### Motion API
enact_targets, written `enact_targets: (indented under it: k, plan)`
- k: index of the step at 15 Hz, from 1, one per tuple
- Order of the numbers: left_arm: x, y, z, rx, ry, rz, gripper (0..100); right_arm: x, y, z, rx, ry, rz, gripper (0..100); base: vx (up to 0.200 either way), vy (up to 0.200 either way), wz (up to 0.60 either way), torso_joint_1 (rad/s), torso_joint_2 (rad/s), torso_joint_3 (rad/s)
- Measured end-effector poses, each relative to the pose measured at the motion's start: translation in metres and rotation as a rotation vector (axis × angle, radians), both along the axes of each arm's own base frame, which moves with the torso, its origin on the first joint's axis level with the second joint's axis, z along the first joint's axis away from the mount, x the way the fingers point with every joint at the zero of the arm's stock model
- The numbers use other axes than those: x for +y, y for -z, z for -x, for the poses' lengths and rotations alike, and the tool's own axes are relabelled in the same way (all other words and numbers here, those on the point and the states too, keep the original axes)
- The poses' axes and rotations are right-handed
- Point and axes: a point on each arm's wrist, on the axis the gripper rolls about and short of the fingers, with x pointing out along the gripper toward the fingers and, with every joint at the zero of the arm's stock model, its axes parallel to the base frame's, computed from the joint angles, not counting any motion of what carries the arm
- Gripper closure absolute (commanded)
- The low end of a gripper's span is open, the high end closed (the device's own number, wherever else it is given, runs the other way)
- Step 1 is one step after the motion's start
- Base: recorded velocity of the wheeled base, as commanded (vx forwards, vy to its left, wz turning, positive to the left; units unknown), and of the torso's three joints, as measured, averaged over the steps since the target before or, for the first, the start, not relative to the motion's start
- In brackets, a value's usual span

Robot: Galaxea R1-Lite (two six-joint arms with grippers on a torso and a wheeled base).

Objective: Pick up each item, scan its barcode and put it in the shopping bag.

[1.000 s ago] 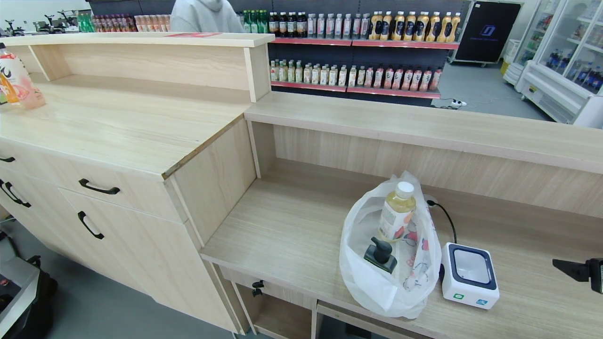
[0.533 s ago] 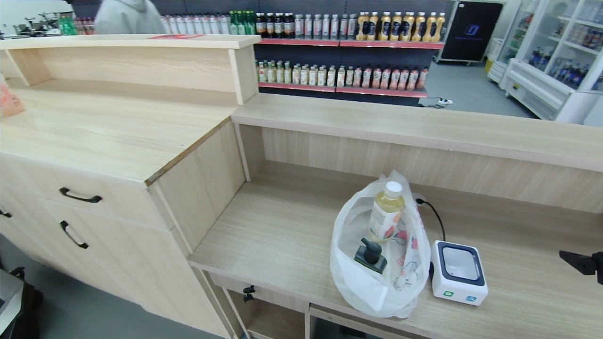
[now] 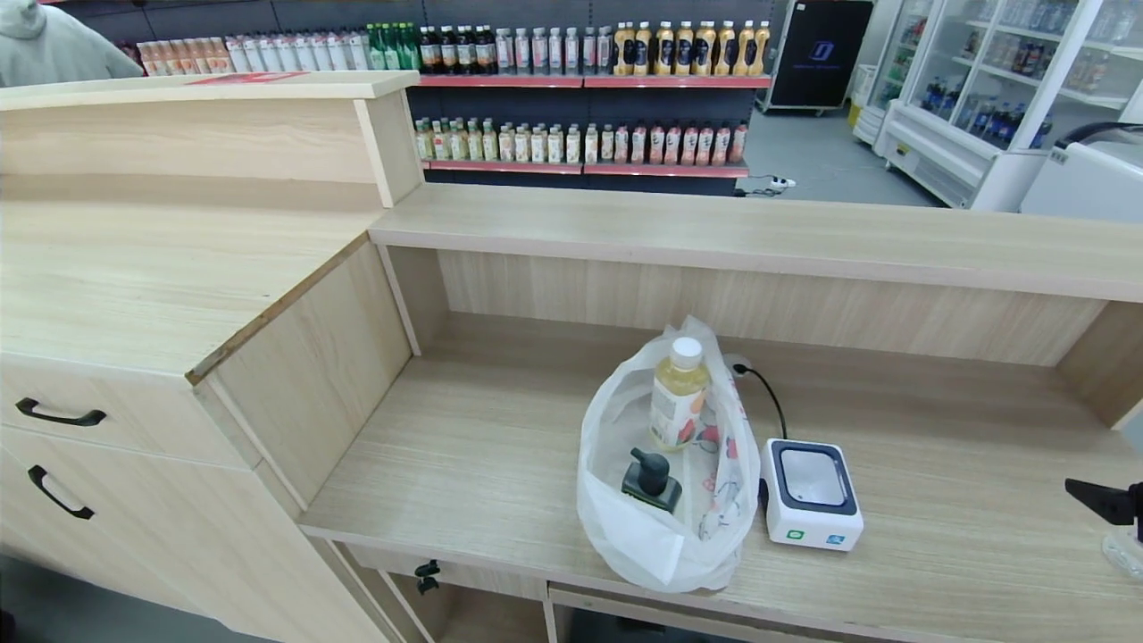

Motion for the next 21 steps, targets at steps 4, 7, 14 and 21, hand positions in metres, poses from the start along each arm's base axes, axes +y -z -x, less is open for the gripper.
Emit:
enact_targets:
  k: [4, 7, 14, 21]
  plan:
    - [0.000, 0.000, 0.000, 0.000, 0.000, 0.000, 100, -0.005, 0.001, -0.002, -0.014, 0.012, 0.017, 0, 0.000, 0.000, 0.00, 0.000, 0.00, 0.000]
    - [0.000, 0.000, 0.000, 0.000, 0.000, 0.000, 100, -0.006, -0.003, 0.000, -0.033, 0.022, 0.023, 0, 0.000, 0.000, 0.00, 0.000, 0.00, 0.000]
    - [0.000, 0.000, 0.000, 0.000, 0.000, 0.000, 100, -0.005, -0.028, -0.001, -0.194, 0.060, -0.080, 0, 0.000, 0.000, 0.00, 0.000, 0.00, 0.000]
    - [0.000, 0.000, 0.000, 0.000, 0.000, -0.003, 100, -0.002, -0.035, -0.001, -0.224, 0.048, -0.078, 0, 0.000, 0.000, 0.00, 0.000, 0.00, 0.000]
